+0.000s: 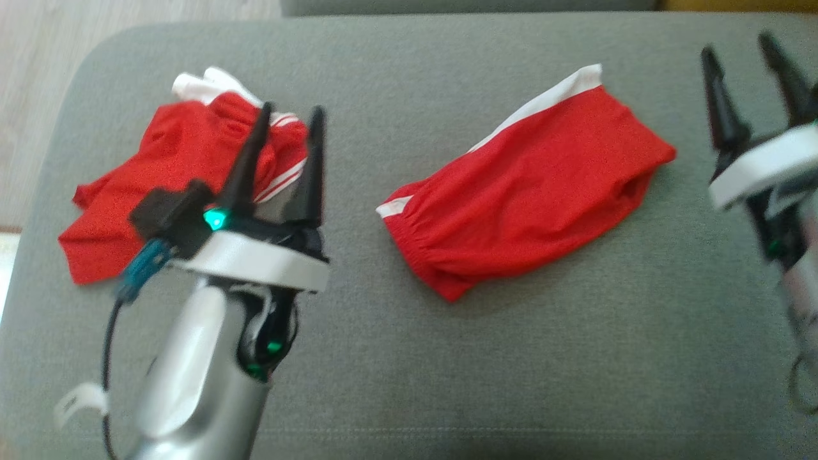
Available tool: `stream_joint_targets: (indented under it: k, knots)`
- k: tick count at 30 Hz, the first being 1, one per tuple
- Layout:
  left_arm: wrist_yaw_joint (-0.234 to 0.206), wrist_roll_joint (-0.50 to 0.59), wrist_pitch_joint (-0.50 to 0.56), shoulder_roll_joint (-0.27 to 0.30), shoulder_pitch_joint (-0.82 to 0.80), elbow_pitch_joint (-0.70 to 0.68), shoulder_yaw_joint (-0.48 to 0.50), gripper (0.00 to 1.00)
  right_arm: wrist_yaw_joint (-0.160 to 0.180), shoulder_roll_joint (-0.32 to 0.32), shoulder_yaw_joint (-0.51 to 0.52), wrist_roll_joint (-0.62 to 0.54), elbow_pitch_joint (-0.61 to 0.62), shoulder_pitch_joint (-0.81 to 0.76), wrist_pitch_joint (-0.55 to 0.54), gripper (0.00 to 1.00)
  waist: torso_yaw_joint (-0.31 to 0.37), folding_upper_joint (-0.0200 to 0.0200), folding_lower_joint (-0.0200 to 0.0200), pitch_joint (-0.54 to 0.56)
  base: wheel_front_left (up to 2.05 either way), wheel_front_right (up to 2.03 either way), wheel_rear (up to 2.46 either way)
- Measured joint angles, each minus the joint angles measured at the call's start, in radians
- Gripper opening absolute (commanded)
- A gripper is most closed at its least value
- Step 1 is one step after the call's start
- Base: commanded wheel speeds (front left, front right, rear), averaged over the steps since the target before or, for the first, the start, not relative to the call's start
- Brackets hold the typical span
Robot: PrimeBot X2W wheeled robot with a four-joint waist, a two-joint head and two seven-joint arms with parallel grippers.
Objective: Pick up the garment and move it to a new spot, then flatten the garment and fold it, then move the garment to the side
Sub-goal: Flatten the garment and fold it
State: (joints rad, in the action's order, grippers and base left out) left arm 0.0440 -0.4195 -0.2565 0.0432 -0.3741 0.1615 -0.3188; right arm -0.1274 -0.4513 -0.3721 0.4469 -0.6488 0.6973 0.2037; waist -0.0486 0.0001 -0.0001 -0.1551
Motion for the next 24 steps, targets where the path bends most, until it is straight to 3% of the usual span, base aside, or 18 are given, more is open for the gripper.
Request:
stream_joint_targets:
  k: [7, 15, 24]
  knots:
    - [0.0, 0.043, 0.0, 0.0, 0.106, -0.073, 0.082, 1.0, 0.0, 0.142, 0.197, -0.078, 0.144, -0.215, 0.016, 1.0, 0.035, 0.0, 0.0, 0.038, 0.0, 0.0, 0.0]
    - [-0.009, 0.057, 0.0, 0.0, 0.229, -0.109, 0.092, 1.0, 0.0, 0.341, 0.376, -0.211, 0.314, -0.471, -0.021, 1.0, 0.06, 0.0, 0.0, 0.053, 0.0, 0.0, 0.0]
    - [-0.01, 0.057, 0.0, 0.001, 0.249, -0.127, 0.078, 1.0, 0.0, 0.382, 0.423, -0.277, 0.43, -0.527, -0.071, 1.0, 0.058, 0.0, 0.0, 0.042, 0.0, 0.0, 0.0]
